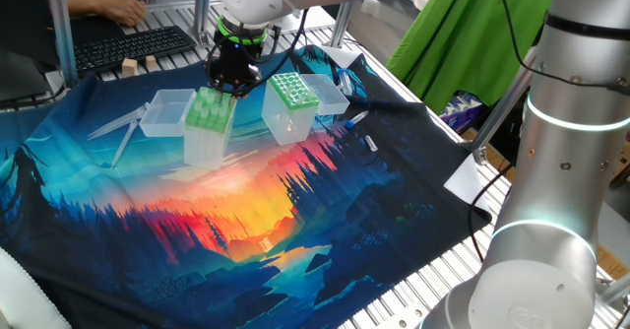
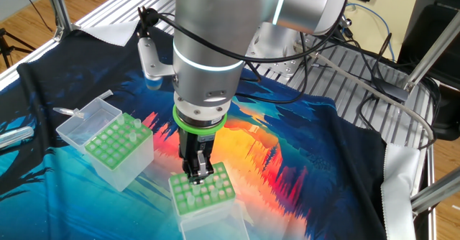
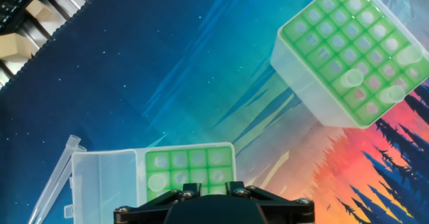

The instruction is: Transfer all large pipette tips from one holder to another

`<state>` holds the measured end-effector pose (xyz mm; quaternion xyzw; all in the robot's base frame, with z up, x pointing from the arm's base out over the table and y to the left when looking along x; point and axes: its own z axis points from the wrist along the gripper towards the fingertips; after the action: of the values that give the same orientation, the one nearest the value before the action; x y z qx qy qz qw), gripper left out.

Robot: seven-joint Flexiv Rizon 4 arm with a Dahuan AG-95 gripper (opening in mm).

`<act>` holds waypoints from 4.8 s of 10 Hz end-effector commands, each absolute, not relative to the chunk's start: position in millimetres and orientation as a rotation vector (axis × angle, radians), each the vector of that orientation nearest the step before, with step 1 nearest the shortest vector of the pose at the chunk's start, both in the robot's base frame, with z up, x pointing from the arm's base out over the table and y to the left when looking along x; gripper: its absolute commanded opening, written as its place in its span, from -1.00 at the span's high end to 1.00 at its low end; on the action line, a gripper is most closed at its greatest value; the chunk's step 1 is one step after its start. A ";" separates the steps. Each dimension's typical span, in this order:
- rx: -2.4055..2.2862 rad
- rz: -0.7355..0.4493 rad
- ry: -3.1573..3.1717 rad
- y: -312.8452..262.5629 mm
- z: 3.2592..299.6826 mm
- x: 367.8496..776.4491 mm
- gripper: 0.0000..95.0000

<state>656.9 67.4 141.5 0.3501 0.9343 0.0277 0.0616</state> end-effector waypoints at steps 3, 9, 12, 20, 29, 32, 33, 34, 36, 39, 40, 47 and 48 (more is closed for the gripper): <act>1.052 0.084 2.829 67.5 143.0 656.6 1.00; 1.048 0.082 2.839 69.2 170.7 655.6 1.00; 1.047 0.079 2.845 68.3 195.3 657.2 1.00; 1.061 0.140 2.881 61.0 261.3 659.3 1.00; 0.805 0.032 3.003 38.3 308.1 664.7 1.00; 0.625 0.015 3.049 0.3 310.8 671.3 1.00; 0.594 0.014 3.055 -7.6 310.2 672.7 1.00; 0.567 0.014 3.059 -16.1 309.8 675.5 1.00; 0.526 0.014 3.064 -28.8 310.6 683.9 1.00; 0.468 0.010 3.073 -46.6 312.0 698.2 1.00; 0.452 0.015 3.078 -52.7 313.0 701.3 1.00; 0.304 0.015 3.097 -87.7 305.1 701.2 1.00; 0.277 0.016 3.100 -91.9 303.1 701.2 1.00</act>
<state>700.6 -91.4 302.4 0.0904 0.9957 0.0049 0.0168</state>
